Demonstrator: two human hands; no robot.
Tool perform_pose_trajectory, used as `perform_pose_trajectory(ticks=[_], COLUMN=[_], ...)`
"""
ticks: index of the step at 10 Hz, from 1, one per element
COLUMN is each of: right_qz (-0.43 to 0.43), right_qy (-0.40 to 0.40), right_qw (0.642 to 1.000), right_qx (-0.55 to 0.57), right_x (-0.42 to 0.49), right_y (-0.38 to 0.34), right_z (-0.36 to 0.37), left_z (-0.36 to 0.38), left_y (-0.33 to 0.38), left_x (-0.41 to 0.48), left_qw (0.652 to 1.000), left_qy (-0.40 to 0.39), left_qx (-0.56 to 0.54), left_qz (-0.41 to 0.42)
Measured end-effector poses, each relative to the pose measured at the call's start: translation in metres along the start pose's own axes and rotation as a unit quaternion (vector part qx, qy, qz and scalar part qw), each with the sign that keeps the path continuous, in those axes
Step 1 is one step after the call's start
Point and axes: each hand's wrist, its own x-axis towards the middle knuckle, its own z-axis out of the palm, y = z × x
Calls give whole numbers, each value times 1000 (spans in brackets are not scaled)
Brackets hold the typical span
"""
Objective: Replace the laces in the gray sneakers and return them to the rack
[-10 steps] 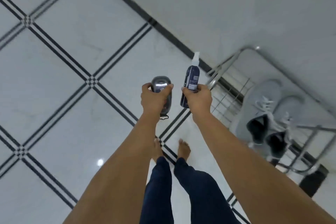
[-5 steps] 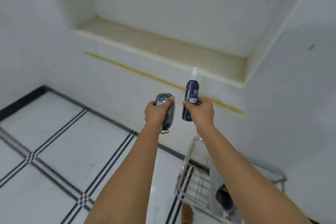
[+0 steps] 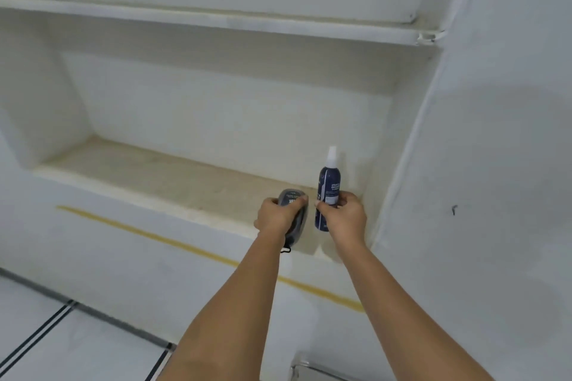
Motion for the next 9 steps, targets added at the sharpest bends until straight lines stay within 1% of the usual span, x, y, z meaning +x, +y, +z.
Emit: perform_pose_trajectory(ticks=[2, 3, 5, 7, 9], right_qz=[14, 23, 23, 21, 22], right_qy=[20, 17, 23, 17, 7], right_qw=[1000, 999, 999, 1000, 999], right_qx=[-9, -21, -2, -1, -32], right_x=[38, 44, 43, 42, 25], right_y=[31, 45, 64, 65, 56], right_z=[-3, -2, 3, 4, -2], left_z=[42, 55, 63, 59, 41], left_y=[-5, -10, -18, -18, -23], left_x=[37, 43, 41, 37, 15], left_qw=[997, 994, 988, 989, 996], left_qy=[9, 8, 26, 10, 37], left_qx=[77, 103, 148, 146, 83], left_qz=[-10, -20, -29, -31, 9])
